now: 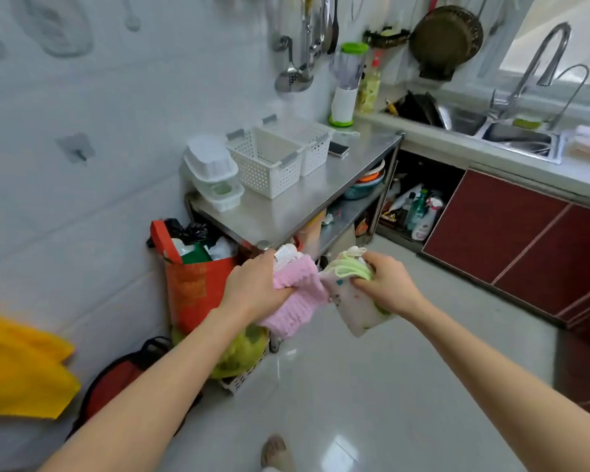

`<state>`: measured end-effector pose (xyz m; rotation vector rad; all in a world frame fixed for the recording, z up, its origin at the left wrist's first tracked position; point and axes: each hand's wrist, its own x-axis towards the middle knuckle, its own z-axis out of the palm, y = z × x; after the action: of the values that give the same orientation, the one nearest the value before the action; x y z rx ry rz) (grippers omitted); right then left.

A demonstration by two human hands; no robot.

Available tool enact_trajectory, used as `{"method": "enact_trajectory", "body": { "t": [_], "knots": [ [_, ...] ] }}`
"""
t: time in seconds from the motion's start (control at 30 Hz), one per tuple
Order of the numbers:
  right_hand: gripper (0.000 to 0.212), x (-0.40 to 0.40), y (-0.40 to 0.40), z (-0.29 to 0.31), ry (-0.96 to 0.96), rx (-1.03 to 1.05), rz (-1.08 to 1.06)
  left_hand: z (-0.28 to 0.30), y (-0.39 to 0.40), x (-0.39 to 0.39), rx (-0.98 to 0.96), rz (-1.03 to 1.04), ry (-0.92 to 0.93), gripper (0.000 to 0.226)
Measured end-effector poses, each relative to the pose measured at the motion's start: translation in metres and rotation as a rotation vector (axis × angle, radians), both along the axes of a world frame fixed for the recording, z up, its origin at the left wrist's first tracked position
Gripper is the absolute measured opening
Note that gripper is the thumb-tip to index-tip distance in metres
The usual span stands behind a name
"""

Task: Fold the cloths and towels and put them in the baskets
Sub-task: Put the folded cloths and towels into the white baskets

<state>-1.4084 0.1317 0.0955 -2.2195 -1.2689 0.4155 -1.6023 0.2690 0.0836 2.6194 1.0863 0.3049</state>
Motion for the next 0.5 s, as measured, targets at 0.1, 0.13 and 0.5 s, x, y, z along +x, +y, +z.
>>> {"method": "enact_trajectory", "body": {
  "t": [0.1,0.13,0.5],
  "knots": [
    [0.011,0.055,0.042,0.006,-0.008,0.047,-0.044,0.006,0.047,0.062,0.009,-0.052,-0.072,0.058],
    [0.012,0.073,0.057,0.009,-0.019,0.078,-0.049,0.009,0.064,0.084,0.015,-0.056,-0.084,0.058],
    [0.026,0.241,0.233,0.051,0.033,0.213,0.000,0.050,0.241,0.248,-0.038,0.061,-0.121,0.066]
  ]
}}
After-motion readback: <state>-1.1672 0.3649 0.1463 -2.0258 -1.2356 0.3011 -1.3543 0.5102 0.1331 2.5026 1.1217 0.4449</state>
